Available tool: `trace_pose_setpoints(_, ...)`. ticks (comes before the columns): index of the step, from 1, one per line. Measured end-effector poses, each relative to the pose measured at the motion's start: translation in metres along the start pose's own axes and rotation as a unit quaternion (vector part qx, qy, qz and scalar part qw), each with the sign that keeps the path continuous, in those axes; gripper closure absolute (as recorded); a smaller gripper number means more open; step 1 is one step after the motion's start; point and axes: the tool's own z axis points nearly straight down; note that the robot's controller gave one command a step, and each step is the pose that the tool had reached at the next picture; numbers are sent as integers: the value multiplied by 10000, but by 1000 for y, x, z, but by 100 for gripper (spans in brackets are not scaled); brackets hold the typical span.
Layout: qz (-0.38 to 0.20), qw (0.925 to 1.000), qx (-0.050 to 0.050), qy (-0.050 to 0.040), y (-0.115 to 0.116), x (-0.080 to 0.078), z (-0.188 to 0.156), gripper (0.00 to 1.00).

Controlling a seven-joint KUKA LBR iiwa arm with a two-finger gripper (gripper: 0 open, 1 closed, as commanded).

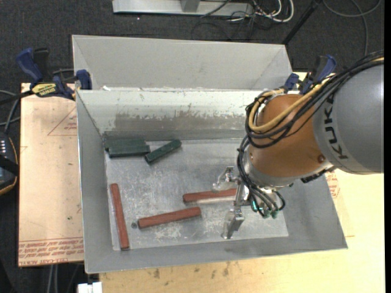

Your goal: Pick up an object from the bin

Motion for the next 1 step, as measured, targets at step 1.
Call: trace_pose_setpoints(1, 5, 10000, -1, -40, 0, -2, -4, 0)
